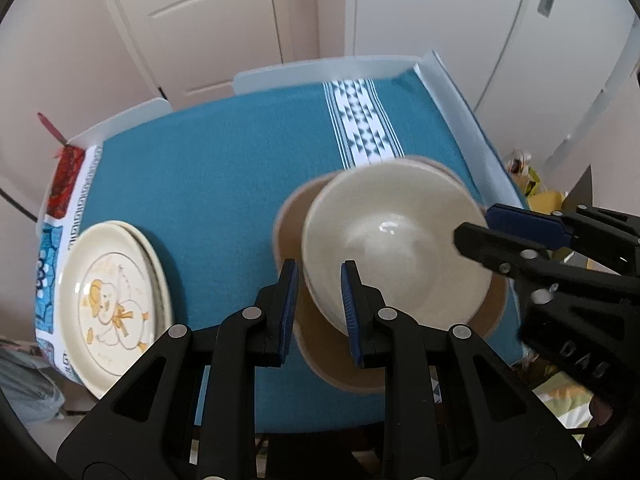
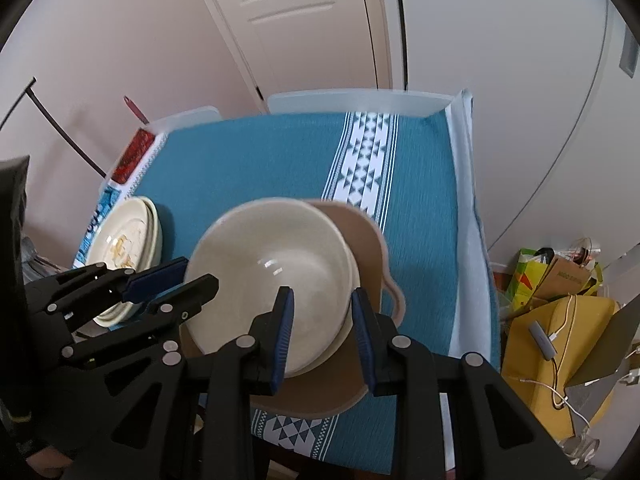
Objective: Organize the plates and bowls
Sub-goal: 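Lower the white bowl into the cream bowl and open both grippers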
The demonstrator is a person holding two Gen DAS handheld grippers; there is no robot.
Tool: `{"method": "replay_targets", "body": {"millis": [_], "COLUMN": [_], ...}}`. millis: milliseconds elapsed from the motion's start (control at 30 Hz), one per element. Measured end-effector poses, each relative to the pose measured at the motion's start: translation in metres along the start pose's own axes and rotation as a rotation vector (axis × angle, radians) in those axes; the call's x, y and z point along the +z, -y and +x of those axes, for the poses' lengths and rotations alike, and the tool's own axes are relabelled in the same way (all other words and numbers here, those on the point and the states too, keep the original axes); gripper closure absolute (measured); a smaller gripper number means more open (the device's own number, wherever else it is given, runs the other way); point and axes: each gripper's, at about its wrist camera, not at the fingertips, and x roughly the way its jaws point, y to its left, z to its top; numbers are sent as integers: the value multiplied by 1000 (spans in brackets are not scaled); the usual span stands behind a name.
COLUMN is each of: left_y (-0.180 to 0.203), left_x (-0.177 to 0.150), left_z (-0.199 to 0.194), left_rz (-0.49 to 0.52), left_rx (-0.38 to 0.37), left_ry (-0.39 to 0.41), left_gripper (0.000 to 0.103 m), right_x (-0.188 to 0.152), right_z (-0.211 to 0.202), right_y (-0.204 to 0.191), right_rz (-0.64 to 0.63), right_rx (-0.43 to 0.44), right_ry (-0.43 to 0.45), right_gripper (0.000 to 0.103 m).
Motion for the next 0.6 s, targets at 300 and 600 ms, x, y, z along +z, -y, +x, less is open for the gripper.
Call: {"method": "replay_targets", "body": {"millis": [300, 600], "left_y": [-37, -55], "left_x": [7, -14], "left_z": [-75, -60], "left_rz": [-47, 76], "left_rx": [55, 12], "left_ry": [152, -10], "left_gripper": [0, 0], "right_x": [7, -6], "right_z": [-60, -67], "right_y": [6, 20], "right_rz": [-6, -65], "right_rx": [50, -108], "right_ry": [101, -10], "right_gripper": [39, 0]}}
